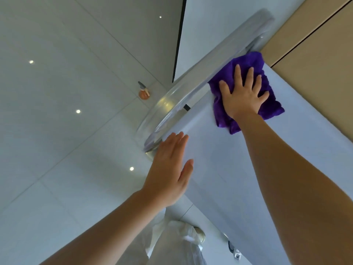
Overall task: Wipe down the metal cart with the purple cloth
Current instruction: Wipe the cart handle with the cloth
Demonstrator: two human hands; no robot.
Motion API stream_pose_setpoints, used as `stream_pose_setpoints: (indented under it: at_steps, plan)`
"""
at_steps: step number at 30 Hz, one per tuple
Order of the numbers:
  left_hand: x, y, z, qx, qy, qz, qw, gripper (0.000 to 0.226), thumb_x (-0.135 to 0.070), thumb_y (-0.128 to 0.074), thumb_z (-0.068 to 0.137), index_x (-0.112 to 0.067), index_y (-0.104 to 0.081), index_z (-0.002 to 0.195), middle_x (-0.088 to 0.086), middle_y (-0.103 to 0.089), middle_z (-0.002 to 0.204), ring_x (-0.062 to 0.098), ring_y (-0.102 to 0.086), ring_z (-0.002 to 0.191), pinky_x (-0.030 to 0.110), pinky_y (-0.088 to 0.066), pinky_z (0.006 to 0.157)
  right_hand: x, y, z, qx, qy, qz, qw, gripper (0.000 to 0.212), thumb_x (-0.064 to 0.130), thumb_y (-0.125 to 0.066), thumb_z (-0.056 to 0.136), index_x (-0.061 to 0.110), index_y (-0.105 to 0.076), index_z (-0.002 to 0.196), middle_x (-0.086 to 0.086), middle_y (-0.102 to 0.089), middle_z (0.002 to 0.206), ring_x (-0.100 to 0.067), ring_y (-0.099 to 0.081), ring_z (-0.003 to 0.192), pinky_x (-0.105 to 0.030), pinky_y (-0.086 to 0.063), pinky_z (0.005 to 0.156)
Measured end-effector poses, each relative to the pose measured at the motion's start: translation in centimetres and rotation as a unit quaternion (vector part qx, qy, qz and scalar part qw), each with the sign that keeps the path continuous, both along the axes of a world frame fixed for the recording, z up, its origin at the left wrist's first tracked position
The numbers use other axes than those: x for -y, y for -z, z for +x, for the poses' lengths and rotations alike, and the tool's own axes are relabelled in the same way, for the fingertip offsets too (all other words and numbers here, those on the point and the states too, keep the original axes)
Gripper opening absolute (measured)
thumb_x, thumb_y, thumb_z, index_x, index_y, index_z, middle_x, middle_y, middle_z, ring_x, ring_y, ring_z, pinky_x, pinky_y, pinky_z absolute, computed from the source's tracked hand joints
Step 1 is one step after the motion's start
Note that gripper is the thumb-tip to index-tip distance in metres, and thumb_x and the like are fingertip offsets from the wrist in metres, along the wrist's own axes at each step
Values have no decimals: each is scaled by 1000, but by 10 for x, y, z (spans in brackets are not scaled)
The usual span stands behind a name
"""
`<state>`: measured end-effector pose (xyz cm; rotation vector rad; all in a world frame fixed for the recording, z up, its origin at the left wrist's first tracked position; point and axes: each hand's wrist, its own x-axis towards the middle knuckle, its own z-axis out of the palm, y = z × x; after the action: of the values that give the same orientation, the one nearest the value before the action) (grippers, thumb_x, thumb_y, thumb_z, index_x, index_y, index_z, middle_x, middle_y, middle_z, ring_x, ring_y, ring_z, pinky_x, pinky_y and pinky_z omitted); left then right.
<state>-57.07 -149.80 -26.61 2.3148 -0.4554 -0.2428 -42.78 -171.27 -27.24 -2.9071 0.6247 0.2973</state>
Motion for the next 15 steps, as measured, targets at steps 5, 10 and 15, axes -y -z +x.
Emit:
stream_pose_setpoints:
  at_steps: [5, 10, 15]
  plan:
    - [-25, 16, -11, -15, 8, -80, 997, 69, -59, -19, 94, -21, 2, 148, -2, -1, 156, 16, 1, 144, 26, -4, 116, -35, -4, -2, 22, -51, 3, 998, 59, 58, -22, 94, 32, -21, 148, -3, 0, 159, -30, 4, 145, -60, 0, 112]
    - [-24, 22, -12, -24, -3, -76, 997, 88, -73, -18, 86, -14, 5, 148, 3, 5, 156, 17, 6, 145, 27, -1, 117, -71, -6, -28, 26, -179, 4, 983, 52, 52, -28, 94, 26, -45, 135, -3, -23, 154, -29, -2, 145, -58, -2, 113]
    - [-24, 22, -11, -30, -8, -77, 997, 95, -79, -15, 81, -13, 6, 148, 0, 7, 157, 16, 6, 145, 28, -2, 117, -93, -6, -57, 31, -224, 19, 974, 50, 52, -30, 95, 26, -48, 134, -2, -32, 151, -30, -7, 145, -58, -1, 113]
